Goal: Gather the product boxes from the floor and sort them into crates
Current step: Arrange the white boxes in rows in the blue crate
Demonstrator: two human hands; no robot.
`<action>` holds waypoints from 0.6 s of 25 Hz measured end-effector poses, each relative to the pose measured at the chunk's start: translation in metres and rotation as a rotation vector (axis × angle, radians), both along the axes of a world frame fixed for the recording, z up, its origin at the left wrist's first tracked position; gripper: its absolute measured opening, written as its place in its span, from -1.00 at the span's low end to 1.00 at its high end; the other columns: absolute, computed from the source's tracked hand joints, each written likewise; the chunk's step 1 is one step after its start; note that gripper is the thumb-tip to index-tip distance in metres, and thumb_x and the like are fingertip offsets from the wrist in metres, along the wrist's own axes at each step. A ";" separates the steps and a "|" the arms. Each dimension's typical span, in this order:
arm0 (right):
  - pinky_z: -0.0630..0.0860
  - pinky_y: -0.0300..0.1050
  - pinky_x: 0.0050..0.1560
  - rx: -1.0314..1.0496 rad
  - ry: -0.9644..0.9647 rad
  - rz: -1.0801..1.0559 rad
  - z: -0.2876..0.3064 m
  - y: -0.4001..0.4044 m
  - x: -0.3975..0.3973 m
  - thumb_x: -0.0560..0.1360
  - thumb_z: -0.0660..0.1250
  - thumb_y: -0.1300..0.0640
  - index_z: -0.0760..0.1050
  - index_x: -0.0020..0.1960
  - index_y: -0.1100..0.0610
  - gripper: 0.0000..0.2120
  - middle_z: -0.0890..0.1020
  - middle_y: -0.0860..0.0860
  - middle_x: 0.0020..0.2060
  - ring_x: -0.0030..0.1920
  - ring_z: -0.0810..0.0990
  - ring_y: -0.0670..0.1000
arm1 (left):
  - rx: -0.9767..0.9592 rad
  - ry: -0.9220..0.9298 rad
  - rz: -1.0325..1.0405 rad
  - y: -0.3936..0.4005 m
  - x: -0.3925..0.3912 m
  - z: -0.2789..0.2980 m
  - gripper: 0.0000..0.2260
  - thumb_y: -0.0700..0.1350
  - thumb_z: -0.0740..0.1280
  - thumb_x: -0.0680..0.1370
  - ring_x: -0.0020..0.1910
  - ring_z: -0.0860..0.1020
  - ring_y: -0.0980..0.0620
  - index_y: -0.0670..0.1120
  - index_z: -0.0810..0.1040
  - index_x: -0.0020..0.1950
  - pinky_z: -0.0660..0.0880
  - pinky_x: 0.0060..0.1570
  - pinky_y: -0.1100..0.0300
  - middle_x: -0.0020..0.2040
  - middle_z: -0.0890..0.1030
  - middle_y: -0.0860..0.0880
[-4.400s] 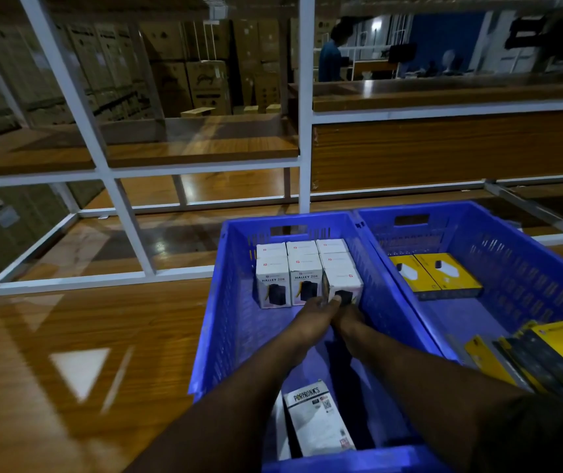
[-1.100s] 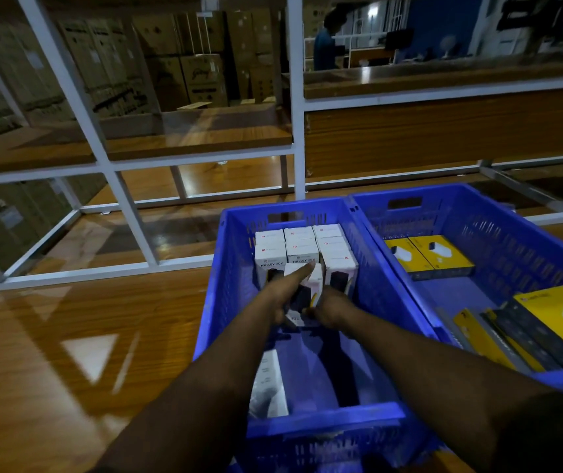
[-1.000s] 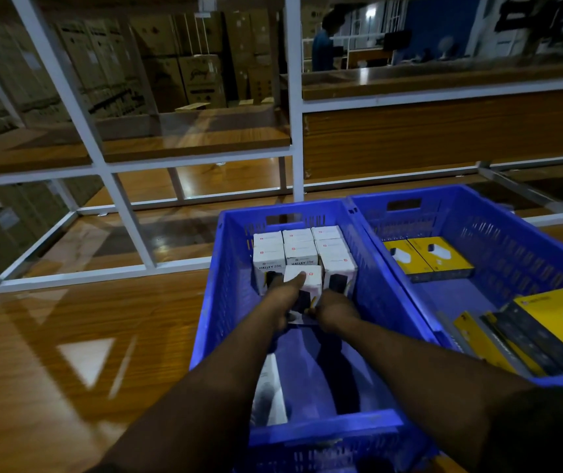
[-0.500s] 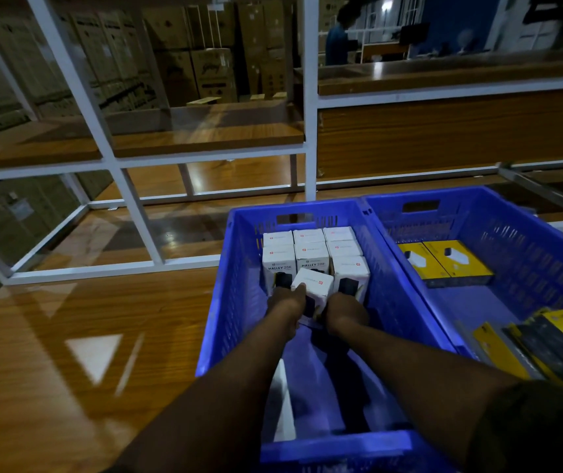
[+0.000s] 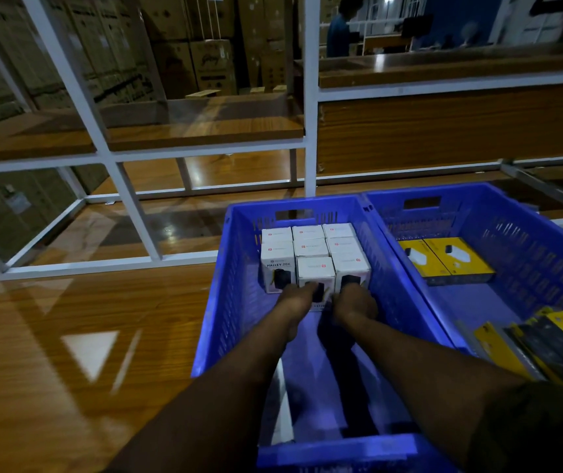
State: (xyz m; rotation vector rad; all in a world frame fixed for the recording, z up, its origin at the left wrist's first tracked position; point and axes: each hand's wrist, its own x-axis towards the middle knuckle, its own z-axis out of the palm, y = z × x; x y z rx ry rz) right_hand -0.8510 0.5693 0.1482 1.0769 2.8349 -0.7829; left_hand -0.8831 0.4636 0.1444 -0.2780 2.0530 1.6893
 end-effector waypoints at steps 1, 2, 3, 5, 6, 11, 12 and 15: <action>0.54 0.00 0.04 -0.047 0.023 -0.023 -0.001 0.001 -0.002 0.57 0.28 0.07 0.56 0.16 0.22 -0.73 0.61 0.20 0.16 0.15 0.60 0.22 | 0.033 0.000 -0.013 0.000 0.002 0.003 -0.26 0.23 0.31 0.35 0.32 0.48 -0.26 -0.19 0.42 0.41 0.44 0.31 -0.12 0.36 0.51 -0.25; 0.54 0.01 0.06 -0.103 0.052 -0.043 -0.004 0.002 -0.004 0.56 0.30 0.05 0.54 0.16 0.22 -0.72 0.61 0.20 0.16 0.15 0.60 0.22 | 0.044 0.012 -0.006 0.000 0.002 0.001 -0.29 0.21 0.34 0.36 0.31 0.50 -0.25 -0.19 0.44 0.39 0.45 0.31 -0.11 0.34 0.52 -0.24; 0.54 0.02 0.07 -0.167 0.090 -0.062 -0.007 0.002 -0.006 0.55 0.32 0.05 0.51 0.18 0.21 -0.71 0.60 0.21 0.17 0.15 0.60 0.23 | 0.054 0.022 -0.006 0.001 0.001 -0.003 -0.33 0.19 0.37 0.38 0.29 0.51 -0.25 -0.20 0.47 0.37 0.46 0.30 -0.10 0.32 0.54 -0.24; 0.54 0.03 0.08 -0.303 0.154 -0.097 -0.012 -0.001 -0.008 0.53 0.34 0.08 0.43 0.23 0.20 -0.66 0.58 0.21 0.18 0.13 0.60 0.24 | 0.101 0.018 -0.029 0.004 -0.011 -0.022 -0.29 0.21 0.44 0.31 0.24 0.55 -0.26 -0.17 0.50 0.33 0.49 0.26 -0.12 0.29 0.57 -0.22; 0.54 0.03 0.09 -0.357 0.169 -0.106 -0.013 -0.003 -0.008 0.53 0.34 0.10 0.37 0.27 0.20 -0.62 0.56 0.21 0.20 0.14 0.59 0.24 | 0.113 0.009 -0.028 0.008 -0.021 -0.041 -0.23 0.24 0.47 0.23 0.21 0.57 -0.25 -0.16 0.50 0.33 0.50 0.25 -0.13 0.29 0.58 -0.21; 0.52 0.08 0.20 -0.441 0.103 -0.080 -0.009 -0.006 -0.008 0.53 0.38 0.11 0.11 0.50 0.26 -0.32 0.42 0.23 0.38 0.28 0.49 0.25 | 0.089 0.010 -0.048 -0.001 -0.002 -0.008 -0.38 0.07 0.44 0.43 0.23 0.56 -0.24 -0.22 0.41 0.38 0.50 0.26 -0.06 0.28 0.57 -0.24; 0.54 0.08 0.17 -0.410 0.056 -0.047 -0.007 -0.006 -0.006 0.52 0.39 0.11 0.17 0.48 0.28 -0.35 0.47 0.24 0.33 0.24 0.53 0.24 | 0.075 0.002 -0.044 -0.002 0.002 0.000 -0.49 0.00 0.39 0.51 0.19 0.57 -0.24 -0.25 0.43 0.37 0.52 0.16 0.03 0.25 0.58 -0.26; 0.61 0.01 -0.04 -0.410 -0.085 0.162 -0.002 -0.013 0.006 0.53 0.37 0.15 0.49 0.20 0.31 -0.69 0.63 0.24 0.01 -0.05 0.64 0.18 | 0.026 0.022 0.032 -0.009 0.005 0.020 -0.62 -0.10 0.34 0.56 0.02 0.59 -0.16 -0.25 0.50 0.32 0.51 -0.11 0.10 0.17 0.61 -0.27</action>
